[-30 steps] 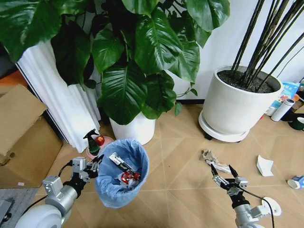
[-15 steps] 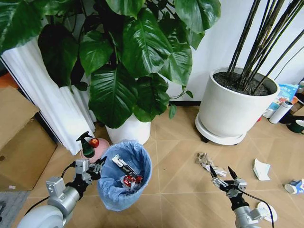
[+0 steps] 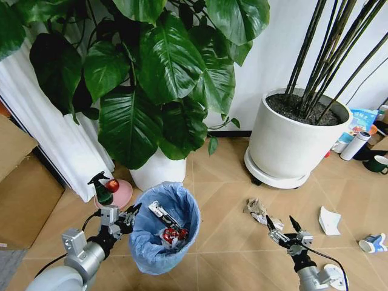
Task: Pick up the trash bin and place the garbage on the floor into it.
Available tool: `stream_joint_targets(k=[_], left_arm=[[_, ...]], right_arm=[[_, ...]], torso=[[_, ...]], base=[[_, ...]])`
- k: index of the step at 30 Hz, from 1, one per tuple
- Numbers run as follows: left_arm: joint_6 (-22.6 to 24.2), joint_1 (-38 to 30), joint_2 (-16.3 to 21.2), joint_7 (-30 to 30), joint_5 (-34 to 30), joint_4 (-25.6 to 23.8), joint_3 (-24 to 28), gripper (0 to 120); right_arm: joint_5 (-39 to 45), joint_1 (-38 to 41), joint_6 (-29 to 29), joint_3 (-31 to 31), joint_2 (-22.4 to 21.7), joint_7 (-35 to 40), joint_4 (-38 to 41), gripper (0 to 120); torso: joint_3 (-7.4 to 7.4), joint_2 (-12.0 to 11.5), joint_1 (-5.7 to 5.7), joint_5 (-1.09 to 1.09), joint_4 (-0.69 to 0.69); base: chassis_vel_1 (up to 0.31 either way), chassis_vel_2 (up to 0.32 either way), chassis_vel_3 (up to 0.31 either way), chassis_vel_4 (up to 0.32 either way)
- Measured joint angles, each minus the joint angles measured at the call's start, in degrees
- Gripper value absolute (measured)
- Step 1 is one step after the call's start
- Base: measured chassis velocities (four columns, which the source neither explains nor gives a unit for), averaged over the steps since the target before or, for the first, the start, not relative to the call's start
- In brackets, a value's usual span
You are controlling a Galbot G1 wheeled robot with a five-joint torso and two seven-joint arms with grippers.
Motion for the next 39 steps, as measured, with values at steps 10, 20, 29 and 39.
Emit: stream_joint_targets(k=[10,20,29,39], left_arm=[[-0.16,0.64,0.32,0.5,1.32,0.21,1.14,0],[-0.33,0.08,1.17,0.32,1.33,0.4,1.26,0],[-0.57,-0.15,3.32,0.35,0.54,1.14,0.95,0],[-0.59,-0.54,4.05,0.2,-0.59,1.64,0.25,0]], right_arm=[[-5.84,0.63,0.02,0.61,0.03,2.86,-2.14,100],[-16.62,4.23,-1.42,-1.08,-1.17,9.15,-7.15,100],[-18.78,11.8,-3.71,-6.14,-2.64,10.07,-17.14,100],[-18.95,21.35,-6.17,-11.24,-4.42,12.17,-28.96,100]], torso=[[0.0,0.0,0.0,0.01,0.0],[0.0,0.0,0.0,-0.01,0.0],[0.0,0.0,0.0,0.01,0.0],[0.0,0.0,0.0,0.01,0.0]], base=[[-0.06,-0.001,0.053,0.004],[0.0,0.0,0.0,0.0],[0.0,0.0,0.0,0.0],[0.0,0.0,0.0,0.0]])
